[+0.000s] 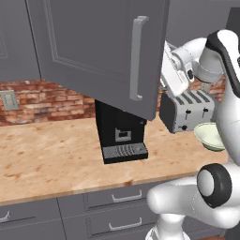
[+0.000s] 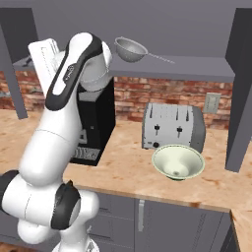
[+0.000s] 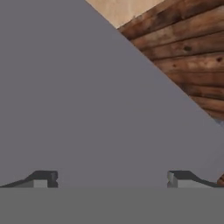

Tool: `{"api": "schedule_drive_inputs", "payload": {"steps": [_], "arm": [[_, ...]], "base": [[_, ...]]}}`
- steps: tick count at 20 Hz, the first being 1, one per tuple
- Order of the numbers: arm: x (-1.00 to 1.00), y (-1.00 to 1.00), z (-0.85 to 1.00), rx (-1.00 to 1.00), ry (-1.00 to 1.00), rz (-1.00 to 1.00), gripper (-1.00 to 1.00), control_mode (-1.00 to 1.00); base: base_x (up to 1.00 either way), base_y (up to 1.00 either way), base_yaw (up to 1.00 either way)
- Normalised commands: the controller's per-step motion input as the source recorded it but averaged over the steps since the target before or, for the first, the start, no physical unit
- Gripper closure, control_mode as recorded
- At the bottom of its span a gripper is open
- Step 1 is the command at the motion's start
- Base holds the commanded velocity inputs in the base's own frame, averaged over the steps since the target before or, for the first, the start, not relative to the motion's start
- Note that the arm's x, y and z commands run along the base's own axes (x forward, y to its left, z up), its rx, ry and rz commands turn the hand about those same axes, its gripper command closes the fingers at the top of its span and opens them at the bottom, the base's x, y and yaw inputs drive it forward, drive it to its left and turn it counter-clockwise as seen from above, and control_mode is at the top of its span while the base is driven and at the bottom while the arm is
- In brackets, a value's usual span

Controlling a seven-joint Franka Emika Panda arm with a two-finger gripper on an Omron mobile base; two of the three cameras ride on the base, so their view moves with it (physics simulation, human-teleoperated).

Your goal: Open the cabinet and setup a tea strainer by placing it in the bowl upright.

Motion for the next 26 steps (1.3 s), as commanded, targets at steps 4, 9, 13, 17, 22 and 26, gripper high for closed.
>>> {"api": "schedule_drive_inputs", "payload": {"steps": [4, 9, 13, 17, 22, 26], "arm": [[0.00, 0.56, -0.18, 0.00, 0.00, 0.18, -1.00, -1.00], [-0.02, 0.86, -0.18, 0.00, 0.00, 0.09, -1.00, -1.00], [-0.13, 0.99, -0.05, 0.00, -0.03, -0.01, -1.00, -1.00], [-0.04, 0.94, 0.00, 0.00, -0.02, -0.14, -1.00, -1.00], [0.00, 0.82, 0.00, 0.00, 0.00, -0.32, -1.00, -1.00], [0.00, 0.73, 0.00, 0.00, 0.00, -0.32, -1.00, -1.00]], "base": [[0.00, 0.00, 0.00], [0.00, 0.00, 0.00], [0.00, 0.00, 0.00], [0.00, 0.00, 0.00], [0.00, 0.00, 0.00], [0.00, 0.00, 0.00]]}}
